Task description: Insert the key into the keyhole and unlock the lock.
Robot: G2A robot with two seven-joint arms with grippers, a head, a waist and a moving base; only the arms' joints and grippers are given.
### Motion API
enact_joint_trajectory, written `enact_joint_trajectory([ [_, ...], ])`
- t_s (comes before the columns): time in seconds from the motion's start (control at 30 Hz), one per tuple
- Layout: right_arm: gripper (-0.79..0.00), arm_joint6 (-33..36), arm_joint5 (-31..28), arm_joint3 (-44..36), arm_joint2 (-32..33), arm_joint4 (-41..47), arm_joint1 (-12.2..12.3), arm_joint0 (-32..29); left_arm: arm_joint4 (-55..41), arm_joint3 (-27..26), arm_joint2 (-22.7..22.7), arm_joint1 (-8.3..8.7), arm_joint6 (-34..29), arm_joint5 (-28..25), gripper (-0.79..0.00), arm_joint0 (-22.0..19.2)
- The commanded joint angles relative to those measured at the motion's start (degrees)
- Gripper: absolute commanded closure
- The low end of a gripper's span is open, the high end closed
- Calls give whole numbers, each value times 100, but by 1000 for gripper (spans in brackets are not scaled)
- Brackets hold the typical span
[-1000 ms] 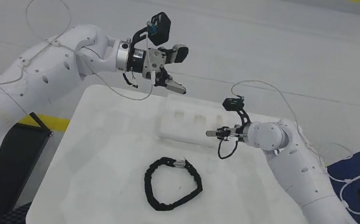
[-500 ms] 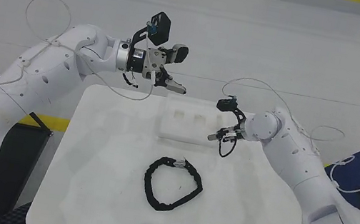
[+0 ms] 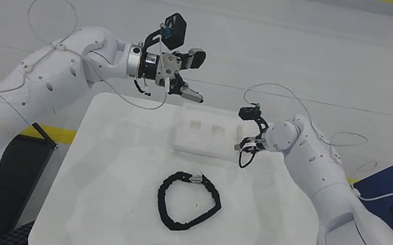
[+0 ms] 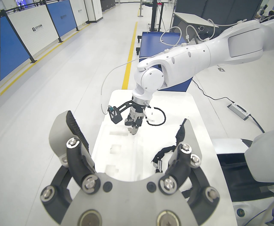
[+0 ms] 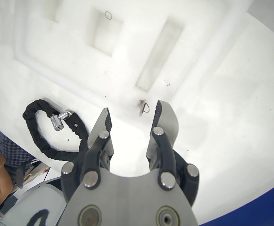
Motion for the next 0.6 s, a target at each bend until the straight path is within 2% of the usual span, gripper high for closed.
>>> enact_joint_trajectory([
  [0.0, -366, -34, -1, 141, 1, 4, -54, 23, 0, 0, 0, 0, 0, 0, -785, 0],
  [0.57, -317, -203, -227, 792, 44, -47, -351, 116, 0, 0, 0, 0, 0, 0, -785, 0],
])
